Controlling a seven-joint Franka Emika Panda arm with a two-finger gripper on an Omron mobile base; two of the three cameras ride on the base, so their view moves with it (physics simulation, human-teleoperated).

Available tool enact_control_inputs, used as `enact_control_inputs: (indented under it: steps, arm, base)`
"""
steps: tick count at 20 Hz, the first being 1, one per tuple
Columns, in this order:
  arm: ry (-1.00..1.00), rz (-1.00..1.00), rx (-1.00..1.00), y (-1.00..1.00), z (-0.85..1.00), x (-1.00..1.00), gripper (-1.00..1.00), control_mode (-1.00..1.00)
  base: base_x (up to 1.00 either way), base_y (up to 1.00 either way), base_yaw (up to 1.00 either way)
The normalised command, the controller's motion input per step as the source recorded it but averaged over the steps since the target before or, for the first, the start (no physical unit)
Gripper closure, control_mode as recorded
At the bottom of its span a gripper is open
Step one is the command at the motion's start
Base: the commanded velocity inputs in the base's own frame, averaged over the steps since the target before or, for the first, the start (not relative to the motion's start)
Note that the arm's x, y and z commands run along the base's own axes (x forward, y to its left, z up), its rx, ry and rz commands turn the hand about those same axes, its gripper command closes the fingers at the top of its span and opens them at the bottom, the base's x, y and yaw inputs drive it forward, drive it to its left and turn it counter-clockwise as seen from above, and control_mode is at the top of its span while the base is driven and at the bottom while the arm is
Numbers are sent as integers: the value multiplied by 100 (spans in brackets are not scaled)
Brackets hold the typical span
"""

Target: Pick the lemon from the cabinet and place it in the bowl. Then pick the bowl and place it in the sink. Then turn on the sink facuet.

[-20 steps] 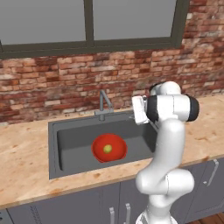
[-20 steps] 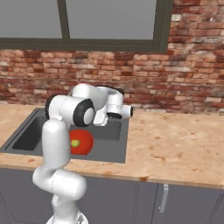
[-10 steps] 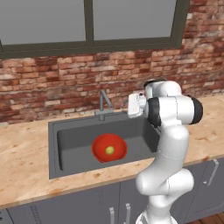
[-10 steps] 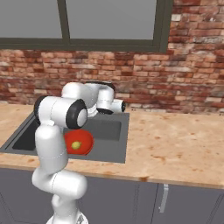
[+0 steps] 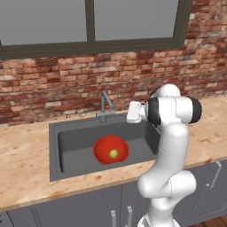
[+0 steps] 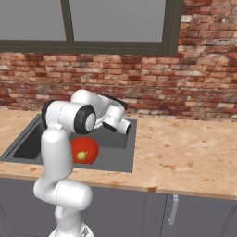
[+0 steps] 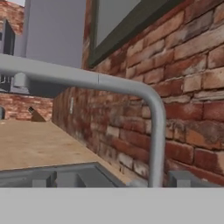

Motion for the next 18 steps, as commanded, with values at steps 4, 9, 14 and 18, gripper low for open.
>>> enact_control_inputs:
  steps: [4, 9, 14, 18]
  arm:
    - [0, -2, 15, 0, 0, 31, -100, -100]
    - [5, -1, 3, 4, 0, 29, -100, -100]
    - [8, -3, 0, 10, 0, 48, -100, -100]
    - [7, 0, 0, 0, 0, 13, -100, -100]
  base:
    - [0, 0, 0]
    - [0, 0, 0]
    - [0, 0, 0]
    - [0, 0, 0]
